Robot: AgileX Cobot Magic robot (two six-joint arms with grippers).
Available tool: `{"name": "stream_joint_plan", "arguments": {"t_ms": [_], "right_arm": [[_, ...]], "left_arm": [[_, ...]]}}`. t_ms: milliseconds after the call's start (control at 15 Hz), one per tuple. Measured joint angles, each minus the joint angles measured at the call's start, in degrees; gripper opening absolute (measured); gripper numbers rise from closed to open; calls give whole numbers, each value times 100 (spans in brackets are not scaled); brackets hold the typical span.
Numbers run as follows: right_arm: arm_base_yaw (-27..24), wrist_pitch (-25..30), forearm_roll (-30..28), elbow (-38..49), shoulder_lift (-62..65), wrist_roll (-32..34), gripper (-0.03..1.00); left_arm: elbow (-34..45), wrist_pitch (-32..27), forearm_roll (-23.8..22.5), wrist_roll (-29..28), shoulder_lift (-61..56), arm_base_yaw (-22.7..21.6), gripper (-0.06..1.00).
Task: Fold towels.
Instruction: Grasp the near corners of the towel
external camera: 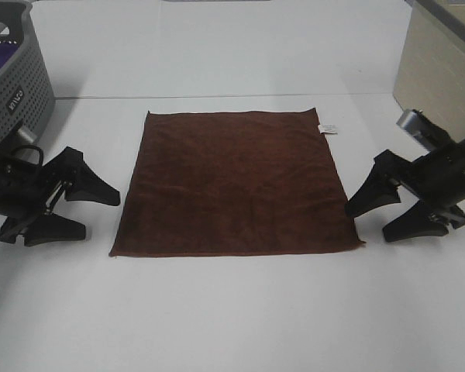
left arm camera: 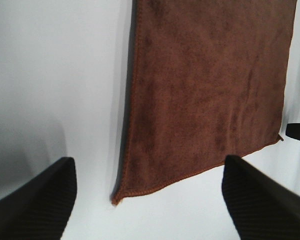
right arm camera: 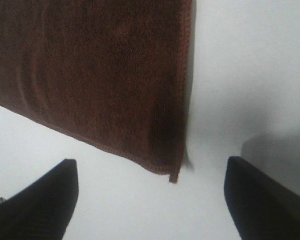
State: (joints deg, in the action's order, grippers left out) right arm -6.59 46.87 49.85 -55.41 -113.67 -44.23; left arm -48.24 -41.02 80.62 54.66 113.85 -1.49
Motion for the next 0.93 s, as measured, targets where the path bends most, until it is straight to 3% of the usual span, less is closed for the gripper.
{"name": "stream_joint_plan", "arguments": {"t_ms": [333, 467, 667, 867, 933], "right_arm": [[625, 40, 819, -407, -625, -74, 71], [940, 52, 865, -602, -825, 23, 55], [1003, -17, 699, -602, -888, 355, 30], [1003, 23, 384, -602, -894, 498, 1], [1003, 74, 298, -602, -894, 521, 0]], "left_arm": [[-74, 407, 699, 378, 315, 888, 72], [-80, 516, 974, 584, 407, 1163, 56], [-57, 722, 1100, 785, 521, 1209, 5], [-57, 665, 968, 796, 527, 1209, 1], [-52, 602, 705, 670, 498, 1209, 1]]}}
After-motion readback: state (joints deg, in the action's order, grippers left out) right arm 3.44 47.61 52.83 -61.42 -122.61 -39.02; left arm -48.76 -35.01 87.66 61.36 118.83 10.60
